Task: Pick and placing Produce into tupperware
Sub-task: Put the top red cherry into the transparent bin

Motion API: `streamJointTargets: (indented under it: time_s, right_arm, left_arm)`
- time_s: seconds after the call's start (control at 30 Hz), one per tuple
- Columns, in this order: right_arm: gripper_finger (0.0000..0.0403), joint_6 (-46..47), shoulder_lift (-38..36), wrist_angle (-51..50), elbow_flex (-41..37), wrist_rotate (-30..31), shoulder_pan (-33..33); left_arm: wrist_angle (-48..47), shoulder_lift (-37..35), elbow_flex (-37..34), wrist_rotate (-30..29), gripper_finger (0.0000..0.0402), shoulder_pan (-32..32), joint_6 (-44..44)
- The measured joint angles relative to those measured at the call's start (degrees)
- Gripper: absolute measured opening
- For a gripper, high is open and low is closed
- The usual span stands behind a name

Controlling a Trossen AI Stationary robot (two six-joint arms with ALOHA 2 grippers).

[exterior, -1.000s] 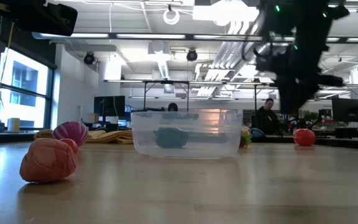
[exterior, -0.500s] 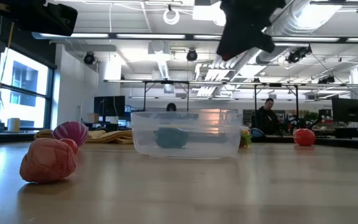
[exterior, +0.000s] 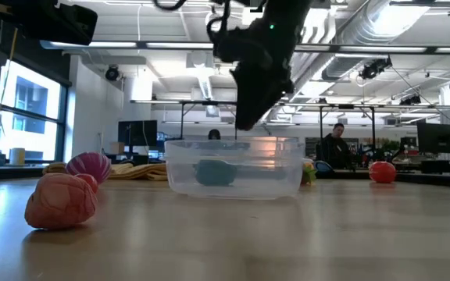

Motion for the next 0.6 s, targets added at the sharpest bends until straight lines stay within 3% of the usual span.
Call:
streamJointTargets:
  time_s: [0.33,0.6]
  right_arm:
    - [0.0089,3.4,2.8,-2.0,-1.7,-0.1,1.9]
    - [0.0089,3.7,2.8,1.9,-5.1,-0.4,1.9]
  left_arm:
    - [0.0,0.0,0.0,0.0,0.0024,0.0,0.0]
    - [0.0,0.0,0.0,0.0,0.0024,0.0,0.0]
